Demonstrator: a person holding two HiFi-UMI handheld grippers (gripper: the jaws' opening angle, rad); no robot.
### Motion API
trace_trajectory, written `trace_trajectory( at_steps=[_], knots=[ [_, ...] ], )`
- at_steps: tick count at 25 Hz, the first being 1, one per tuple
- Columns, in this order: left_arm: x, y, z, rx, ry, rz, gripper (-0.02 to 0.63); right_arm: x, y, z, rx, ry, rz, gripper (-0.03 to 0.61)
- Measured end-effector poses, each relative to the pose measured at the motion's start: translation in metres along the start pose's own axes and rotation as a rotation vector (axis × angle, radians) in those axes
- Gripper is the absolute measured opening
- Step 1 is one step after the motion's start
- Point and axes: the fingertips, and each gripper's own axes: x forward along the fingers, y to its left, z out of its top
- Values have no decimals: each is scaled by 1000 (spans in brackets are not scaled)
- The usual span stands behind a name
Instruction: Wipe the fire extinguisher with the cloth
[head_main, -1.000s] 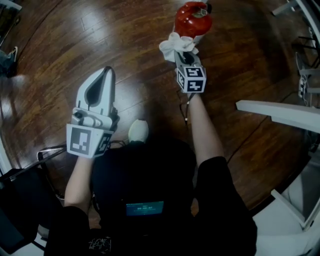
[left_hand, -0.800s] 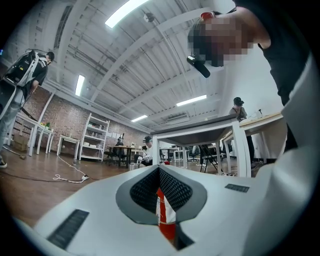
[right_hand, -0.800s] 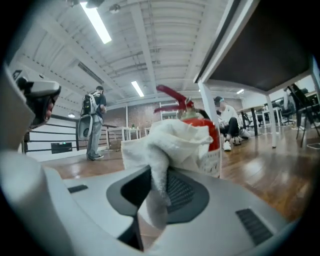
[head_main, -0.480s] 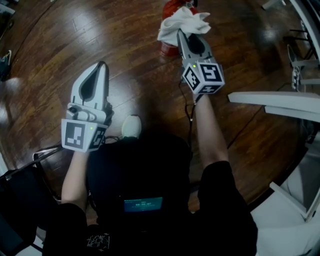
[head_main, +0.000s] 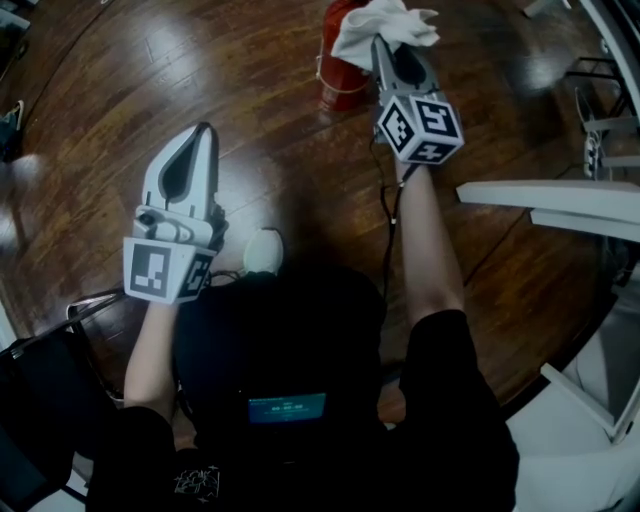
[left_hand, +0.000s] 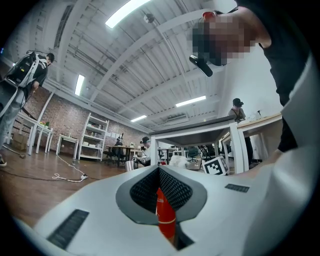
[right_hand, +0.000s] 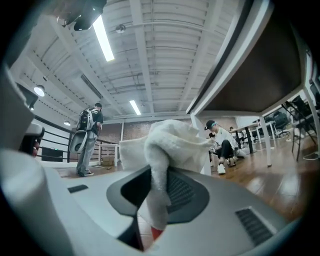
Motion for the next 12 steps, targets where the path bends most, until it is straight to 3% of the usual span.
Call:
trace_trajectory(
  at_steps=[12],
  knots=[
    [-2,4,-3,22,19,6,3,16,-20,-59,50,79,-38,100]
  ],
)
